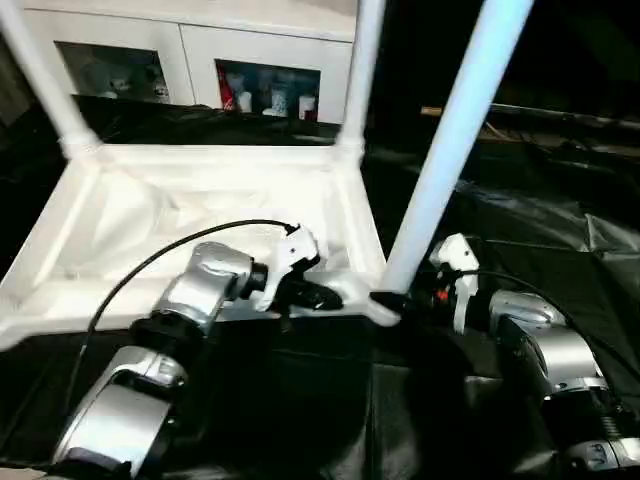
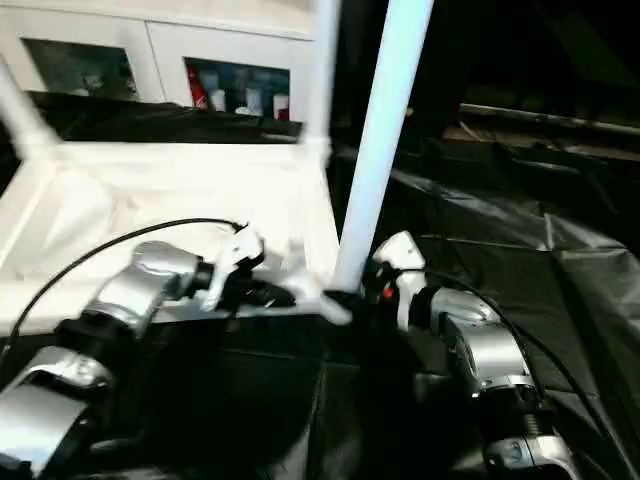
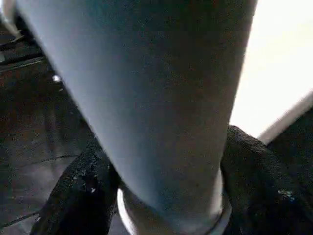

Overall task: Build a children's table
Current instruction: Rotate leg to tighten

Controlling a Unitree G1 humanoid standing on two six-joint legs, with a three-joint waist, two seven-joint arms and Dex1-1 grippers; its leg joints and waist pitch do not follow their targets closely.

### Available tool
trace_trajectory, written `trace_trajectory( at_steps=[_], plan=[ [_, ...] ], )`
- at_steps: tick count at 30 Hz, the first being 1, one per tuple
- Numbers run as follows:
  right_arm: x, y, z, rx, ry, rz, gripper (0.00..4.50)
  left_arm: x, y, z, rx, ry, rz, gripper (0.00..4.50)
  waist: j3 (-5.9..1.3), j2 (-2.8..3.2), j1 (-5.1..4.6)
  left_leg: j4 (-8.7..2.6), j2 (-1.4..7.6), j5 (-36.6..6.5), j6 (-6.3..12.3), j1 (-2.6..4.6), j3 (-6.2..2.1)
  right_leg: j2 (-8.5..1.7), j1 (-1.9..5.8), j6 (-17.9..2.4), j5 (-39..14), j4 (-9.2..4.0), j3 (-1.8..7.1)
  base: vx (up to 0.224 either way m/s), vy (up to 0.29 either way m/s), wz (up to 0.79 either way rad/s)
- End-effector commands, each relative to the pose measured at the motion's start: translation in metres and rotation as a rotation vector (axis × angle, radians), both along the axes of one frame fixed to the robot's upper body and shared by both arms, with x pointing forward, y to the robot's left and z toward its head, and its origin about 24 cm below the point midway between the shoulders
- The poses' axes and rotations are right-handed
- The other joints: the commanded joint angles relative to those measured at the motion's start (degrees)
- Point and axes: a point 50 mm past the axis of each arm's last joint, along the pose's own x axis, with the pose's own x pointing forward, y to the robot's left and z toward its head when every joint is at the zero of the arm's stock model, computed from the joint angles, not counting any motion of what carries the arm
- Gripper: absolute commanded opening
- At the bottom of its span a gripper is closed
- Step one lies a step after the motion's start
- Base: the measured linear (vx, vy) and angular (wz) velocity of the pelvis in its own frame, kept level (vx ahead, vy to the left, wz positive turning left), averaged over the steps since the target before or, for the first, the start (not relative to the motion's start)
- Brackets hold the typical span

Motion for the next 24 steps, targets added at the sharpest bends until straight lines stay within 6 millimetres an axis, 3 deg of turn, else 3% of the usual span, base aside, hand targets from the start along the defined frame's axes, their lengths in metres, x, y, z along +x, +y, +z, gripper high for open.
trace_trajectory(
  at_steps=[1, 6, 13, 18, 21, 22, 23, 24],
  plan=[
    [-0.006, 0.007, -0.005, 0.019, 0.039, 0.051, 2.96, -0.002, -0.012, 0.007, -0.08, -0.007, -0.05, 0.0, -2.83, -0.18, 0.22, -3.33, 2.66, -9.46, 5.2, 0.89, -0.79, -2.86, 2.66, -16.64, -4.39, -2.54, 1.77, 0.0, 0.0, 0.0],
    [-0.009, 0.015, -0.007, 0.047, 0.057, 0.076, 2.6, -0.002, -0.012, 0.007, -0.084, -0.013, -0.04, 0.0, -2.75, -0.1, 0.51, -3.58, 2.72, -12.05, 3.03, 1.08, -0.91, -2.95, 2.5, -15.09, -9.11, -2.94, 1.86, 0.0, 0.0, 0.0],
    [-0.011, 0.019, -0.015, 0.033, 0.08, 0.01, 2.39, 0.003, -0.014, 0.006, -0.076, -0.052, 0.047, 0.0, -2.77, -0.46, 0.69, -3.42, 2.55, -10.37, 3.77, 1.01, -0.88, -2.98, 2.5, -14.95, -7.66, -2.76, 1.91, 0.0, 0.0, 0.0],
    [-0.001, 0.024, -0.028, -0.004, 0.09, -0.202, 2.3, 0.017, -0.024, 0.003, -0.039, -0.123, 0.24, 0.0, -2.48, -0.39, 0.12, -3.91, 2.44, -15.35, 0.64, 1.12, -1.24, -3.03, 2.04, -12.1, -16.81, -3.76, 1.92, 0.0, 0.0, 0.0],
    [0.013, 0.033, -0.039, -0.003, 0.12, -0.49, 2.12, 0.022, -0.045, -0.001, -0.019, -0.149, 0.346, 0.0, -2.48, -0.41, -0.14, -4.0, 2.33, -17.34, -0.26, 1.24, -1.42, -3.05, 2.01, -10.76, -19.77, -4.17, 1.86, 0.0, 0.0, 0.0],
    [0.013, 0.033, -0.039, -0.003, 0.12, -0.49, 2.12, 0.022, -0.045, -0.001, -0.019, -0.149, 0.346, 0.0, -2.28, -0.09, -0.7, -4.16, 2.25, -20.03, -1.52, 1.43, -1.62, -2.98, 1.45, -10.07, -22.75, -4.62, 1.78, 0.0, 0.0, 0.0],
    [0.016, 0.035, -0.041, 0.001, 0.132, -0.556, 2.06, 0.022, -0.051, -0.001, -0.017, -0.149, 0.36, 0.0, -2.38, -0.12, -0.7, -4.23, 2.16, -20.32, -1.49, 1.31, -1.74, -2.97, 1.81, -9.49, -23.64, -4.67, 1.66, 0.0, 0.0, 0.0],
    [0.02, 0.038, -0.043, 0.0, 0.151, -0.637, 2.06, 0.021, -0.06, -0.002, -0.013, -0.155, 0.368, 0.0, -2.35, 0.43, -0.66, -4.24, 2.27, -20.81, -1.68, 1.52, -1.73, -3.05, 1.41, -9.08, -23.92, -4.9, 1.84, 0.0, 0.0, 0.0]
  ],
)
